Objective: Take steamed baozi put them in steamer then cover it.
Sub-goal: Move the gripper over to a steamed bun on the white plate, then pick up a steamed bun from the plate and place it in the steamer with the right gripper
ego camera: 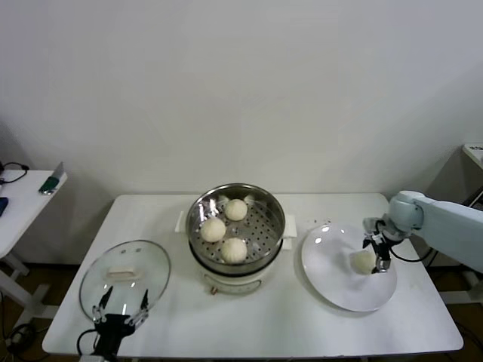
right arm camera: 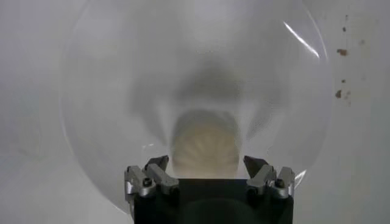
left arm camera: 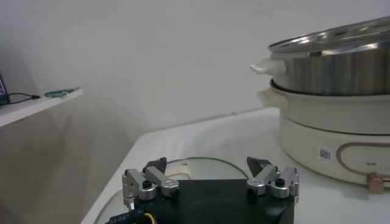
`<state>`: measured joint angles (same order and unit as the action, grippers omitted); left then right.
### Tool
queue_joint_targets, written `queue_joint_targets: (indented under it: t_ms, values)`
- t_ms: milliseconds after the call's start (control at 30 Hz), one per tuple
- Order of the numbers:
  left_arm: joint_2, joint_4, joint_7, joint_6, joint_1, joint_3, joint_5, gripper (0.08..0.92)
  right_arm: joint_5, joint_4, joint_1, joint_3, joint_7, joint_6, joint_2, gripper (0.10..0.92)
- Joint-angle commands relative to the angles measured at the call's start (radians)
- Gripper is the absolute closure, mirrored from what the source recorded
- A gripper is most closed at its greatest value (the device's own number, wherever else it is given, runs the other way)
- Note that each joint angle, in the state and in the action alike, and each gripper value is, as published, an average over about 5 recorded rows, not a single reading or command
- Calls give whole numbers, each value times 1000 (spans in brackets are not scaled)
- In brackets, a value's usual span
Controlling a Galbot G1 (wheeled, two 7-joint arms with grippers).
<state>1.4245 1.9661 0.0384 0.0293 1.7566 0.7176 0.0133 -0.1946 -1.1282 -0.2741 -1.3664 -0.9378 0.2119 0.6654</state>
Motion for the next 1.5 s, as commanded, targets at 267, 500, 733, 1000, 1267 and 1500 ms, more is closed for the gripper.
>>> queue_joint_targets:
  t_ms: [267, 500, 733, 1000, 1267, 1500]
  values:
    - [-2, 2, -2, -1, -4, 1, 0, 177, 3, 10, 18, 29, -14, 2, 2, 337]
    - [0, 5, -1, -3, -7, -2, 0, 177, -86, -71, -149, -80, -28, 5, -25, 397]
    - [-5, 9, 1, -7, -9, -3, -2, 177, -322, -254, -605, -386, -34, 25, 23, 406]
    - [-15, 15, 1, -8, -12, -6, 0, 177, -600, -412, -863, -393, 13, 109, 202, 406]
    - [-19, 17, -1, -1, -7, -3, 5, 177, -676, -416, -744, -265, 90, 175, 381, 406]
    - [-17, 21, -1, -1, -12, 2, 8, 177, -633, -325, -614, -263, 126, 188, 532, 406]
